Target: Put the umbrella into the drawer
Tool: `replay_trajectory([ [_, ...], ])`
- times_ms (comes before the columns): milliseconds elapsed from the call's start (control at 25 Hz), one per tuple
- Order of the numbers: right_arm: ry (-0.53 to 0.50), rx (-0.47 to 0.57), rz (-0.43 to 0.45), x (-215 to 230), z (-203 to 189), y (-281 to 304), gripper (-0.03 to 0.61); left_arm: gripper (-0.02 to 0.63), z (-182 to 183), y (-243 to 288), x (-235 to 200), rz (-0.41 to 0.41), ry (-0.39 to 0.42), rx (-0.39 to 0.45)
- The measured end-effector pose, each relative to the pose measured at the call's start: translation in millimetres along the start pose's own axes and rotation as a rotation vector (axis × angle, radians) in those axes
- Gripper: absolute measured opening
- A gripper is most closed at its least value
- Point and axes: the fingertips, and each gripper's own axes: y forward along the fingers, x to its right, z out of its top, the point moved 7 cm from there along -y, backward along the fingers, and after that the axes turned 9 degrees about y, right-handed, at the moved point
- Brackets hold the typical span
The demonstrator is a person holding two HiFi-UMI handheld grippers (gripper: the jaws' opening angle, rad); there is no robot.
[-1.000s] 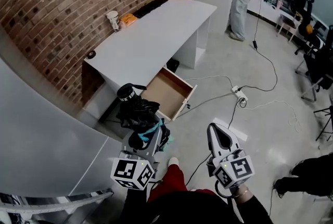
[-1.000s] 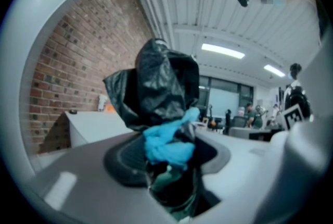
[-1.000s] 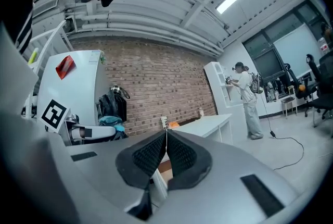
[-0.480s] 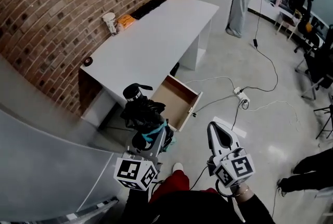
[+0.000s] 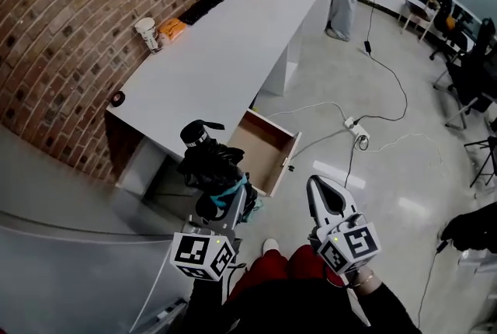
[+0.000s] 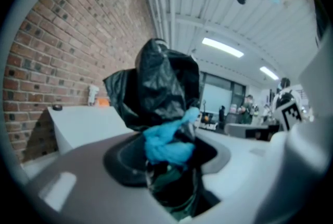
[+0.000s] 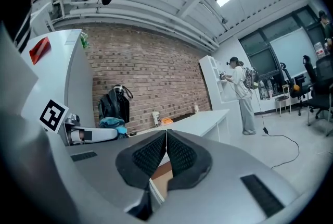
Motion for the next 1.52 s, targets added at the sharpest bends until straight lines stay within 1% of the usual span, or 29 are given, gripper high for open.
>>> replay_trajectory([
  [280, 0.013, -0.027, -0.048, 10.0, -6.9, 10.3, 0.006, 0.215, -13.4, 19.2, -12.3, -0.017, -0.003, -0.045],
  [480, 0.028, -0.057, -0.079, 24.2, -16.6, 17.8, 0.006, 0.215, -29.7, 38.3, -14.8, -0.027, -0.012, -0.083],
  [680, 0.047, -0.090, -0.104, 40.3, -25.8, 28.4, 0.006, 0.215, -44.9, 61.2, -13.3, -0.045, 0.007, -0.123],
  [880, 0.056, -0.120, -0.105, 52.9, -40.1, 41.8, 0.006, 0.215, -65.4, 85.8, -11.0, -0.063, 0.003, -0.174],
  [1320, 0.086, -0.198, -0.089, 83.4, -71.1, 79.0, 0.006, 0.215, -119.6, 138.8, -7.9, -0.069, -0.032, -0.297],
  [1400, 0.091, -0.213, -0.100, 90.4, -74.7, 87.0, 0.006, 0.215, -129.2, 147.4, -11.0, -0.068, -0.037, -0.323],
  [1520, 0.132, -0.258, -0.119, 97.3, -79.4, 97.8, 0.006, 0.215, -143.0, 158.2, -14.9, -0.072, -0.047, -0.365],
])
